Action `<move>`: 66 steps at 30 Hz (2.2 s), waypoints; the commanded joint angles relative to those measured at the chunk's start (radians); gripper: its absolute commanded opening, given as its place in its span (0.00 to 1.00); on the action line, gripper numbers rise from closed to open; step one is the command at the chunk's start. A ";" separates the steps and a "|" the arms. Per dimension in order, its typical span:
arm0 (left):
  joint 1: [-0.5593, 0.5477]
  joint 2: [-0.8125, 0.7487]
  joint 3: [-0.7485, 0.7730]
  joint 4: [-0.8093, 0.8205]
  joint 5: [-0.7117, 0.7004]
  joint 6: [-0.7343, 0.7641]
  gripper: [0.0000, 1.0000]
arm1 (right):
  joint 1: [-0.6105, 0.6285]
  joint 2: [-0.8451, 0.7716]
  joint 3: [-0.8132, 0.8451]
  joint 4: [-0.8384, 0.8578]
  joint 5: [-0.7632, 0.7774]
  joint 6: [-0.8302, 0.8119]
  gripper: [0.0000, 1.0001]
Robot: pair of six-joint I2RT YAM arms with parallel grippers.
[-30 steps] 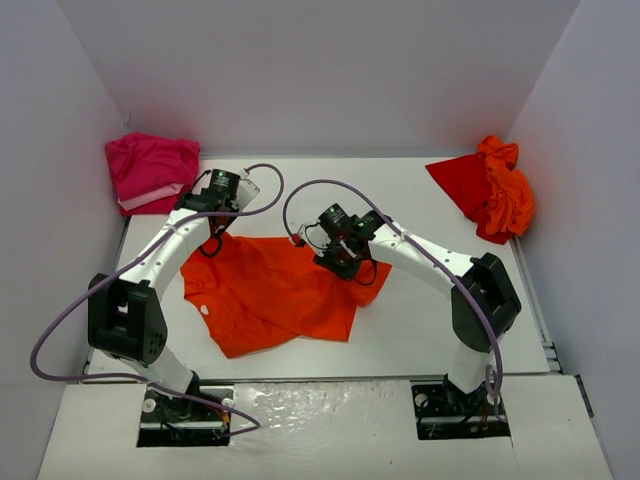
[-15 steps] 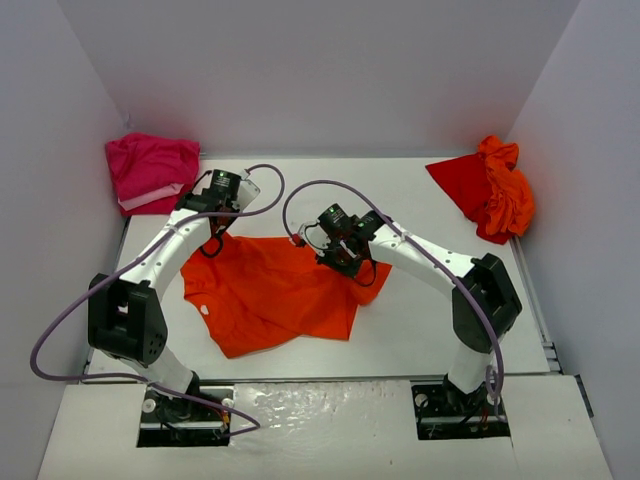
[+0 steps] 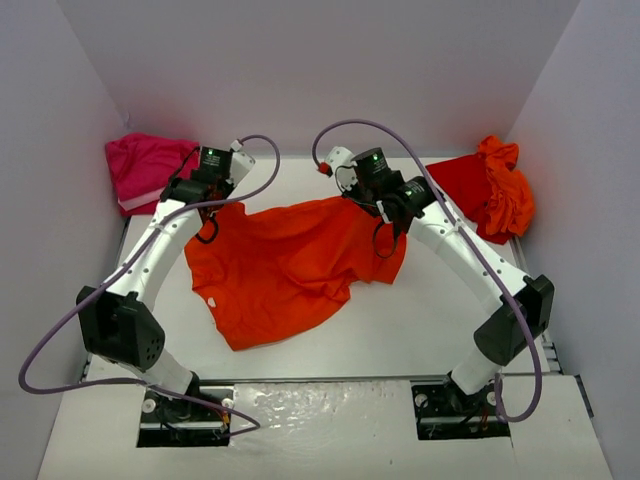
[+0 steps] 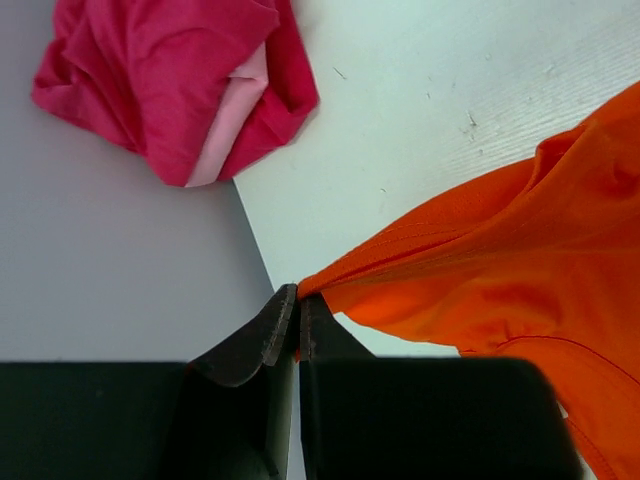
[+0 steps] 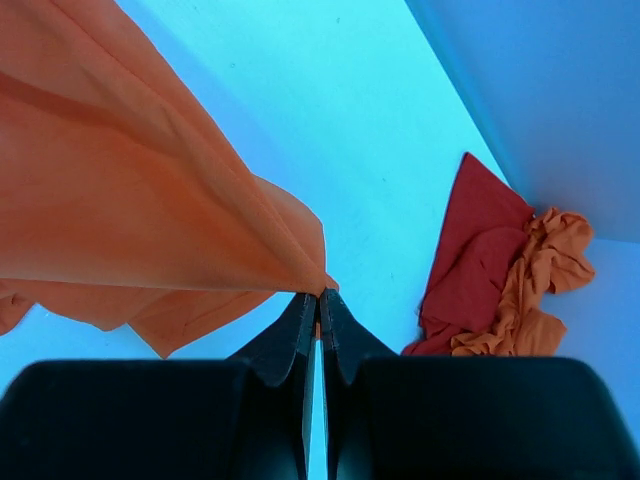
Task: Fold and stack the t-shirts
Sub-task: Flatten out the tshirt
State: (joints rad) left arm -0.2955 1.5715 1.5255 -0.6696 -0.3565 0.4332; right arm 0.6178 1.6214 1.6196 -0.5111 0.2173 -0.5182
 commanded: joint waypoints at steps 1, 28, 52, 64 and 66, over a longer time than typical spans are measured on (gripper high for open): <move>-0.002 -0.080 0.103 0.021 -0.077 0.024 0.00 | 0.017 -0.041 0.011 0.083 0.145 0.015 0.00; 0.106 -0.397 1.001 -0.320 0.198 -0.057 0.00 | -0.236 -0.391 0.444 0.078 0.003 0.034 0.00; 0.035 0.070 0.735 -0.234 0.224 0.111 0.00 | -0.215 0.012 0.168 0.090 0.032 -0.062 0.00; 0.113 0.415 0.618 0.067 0.143 0.190 0.00 | -0.342 0.482 0.401 0.233 -0.046 -0.086 0.00; 0.121 0.453 0.626 0.098 0.134 0.196 0.00 | -0.347 0.554 0.445 0.253 -0.023 -0.092 0.00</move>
State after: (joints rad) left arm -0.1945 2.0449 2.1014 -0.7417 -0.1647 0.5950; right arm 0.2757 2.1326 1.9355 -0.3694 0.1702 -0.5848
